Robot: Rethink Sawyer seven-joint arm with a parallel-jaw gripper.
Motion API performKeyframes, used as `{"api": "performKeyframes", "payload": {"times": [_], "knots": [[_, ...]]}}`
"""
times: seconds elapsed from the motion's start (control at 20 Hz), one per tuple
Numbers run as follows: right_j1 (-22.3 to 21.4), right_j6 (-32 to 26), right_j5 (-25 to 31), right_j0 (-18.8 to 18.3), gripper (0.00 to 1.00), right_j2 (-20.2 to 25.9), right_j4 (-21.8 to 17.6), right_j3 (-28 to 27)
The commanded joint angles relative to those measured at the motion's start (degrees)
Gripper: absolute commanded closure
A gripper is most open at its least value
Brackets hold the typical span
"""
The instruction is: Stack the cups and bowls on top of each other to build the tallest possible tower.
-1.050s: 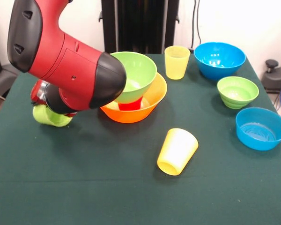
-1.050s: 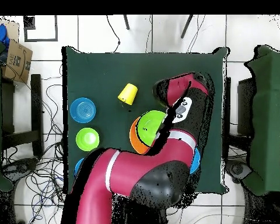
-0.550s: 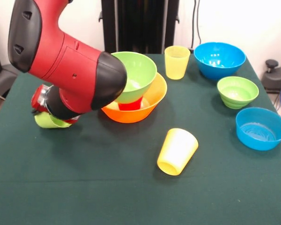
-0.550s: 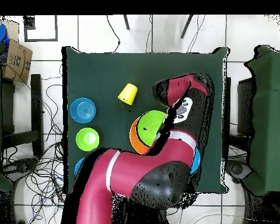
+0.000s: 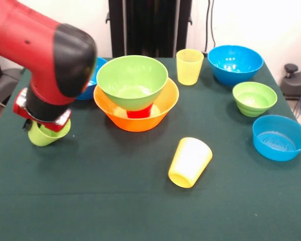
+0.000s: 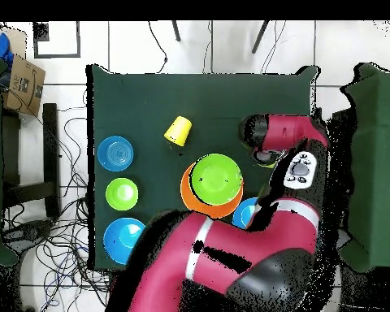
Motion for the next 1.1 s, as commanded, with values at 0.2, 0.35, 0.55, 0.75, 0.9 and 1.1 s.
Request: {"api": "performKeyframes", "payload": {"times": [0.2,0.35,0.55,0.75,0.9,1.1], "knots": [[-0.9,-12.9,-17.9,-8.4,1.0,23.4,2.0,13.6],[-1.7,-13.4,-18.0,-11.2,1.0,27.1,2.4,15.5],[-2.4,-12.4,-14.2,-12.8,1.0,29.5,2.9,15.8],[-3.1,-12.8,-12.0,-14.0,1.0,31.3,2.3,16.6],[-4.7,-13.4,-10.3,-15.2,1.0,32.8,2.3,18.2],[-7.1,-12.7,-7.4,-15.1,1.0,33.0,1.8,19.7]]}}
